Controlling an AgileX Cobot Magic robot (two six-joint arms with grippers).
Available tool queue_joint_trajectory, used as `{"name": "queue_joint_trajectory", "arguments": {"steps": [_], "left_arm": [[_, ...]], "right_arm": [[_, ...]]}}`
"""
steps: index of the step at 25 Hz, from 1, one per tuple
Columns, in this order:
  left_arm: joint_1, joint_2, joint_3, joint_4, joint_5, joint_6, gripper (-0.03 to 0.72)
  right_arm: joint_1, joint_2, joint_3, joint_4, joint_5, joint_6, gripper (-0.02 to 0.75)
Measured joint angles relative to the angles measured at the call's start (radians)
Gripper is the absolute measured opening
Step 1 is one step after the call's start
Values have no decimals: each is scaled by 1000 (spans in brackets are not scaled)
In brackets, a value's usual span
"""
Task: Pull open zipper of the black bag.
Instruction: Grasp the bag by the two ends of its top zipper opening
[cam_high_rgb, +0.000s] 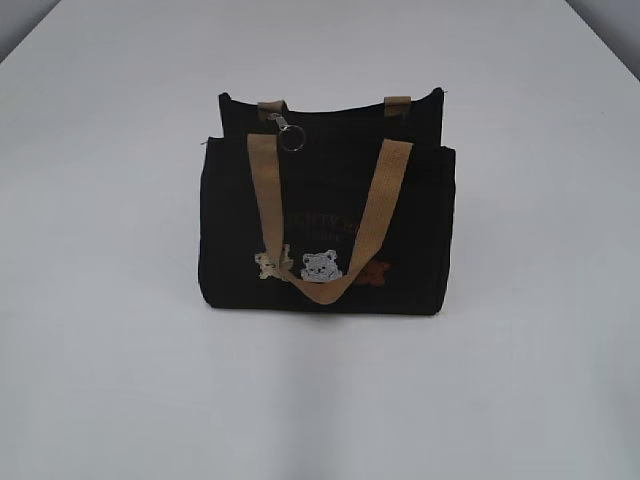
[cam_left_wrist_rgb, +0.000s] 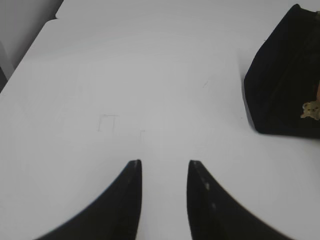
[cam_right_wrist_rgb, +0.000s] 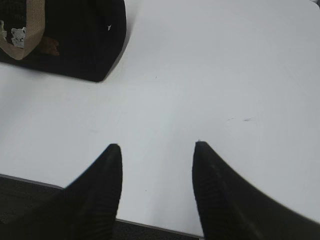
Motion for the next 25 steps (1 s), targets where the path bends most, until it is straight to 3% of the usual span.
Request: {"name": "queue_joint_trajectory", "arguments": {"steps": [25], "left_arm": [[0, 16, 0, -36, -1, 0, 238]], "right_arm": [[0, 0, 0, 0, -1, 0, 365]]}}
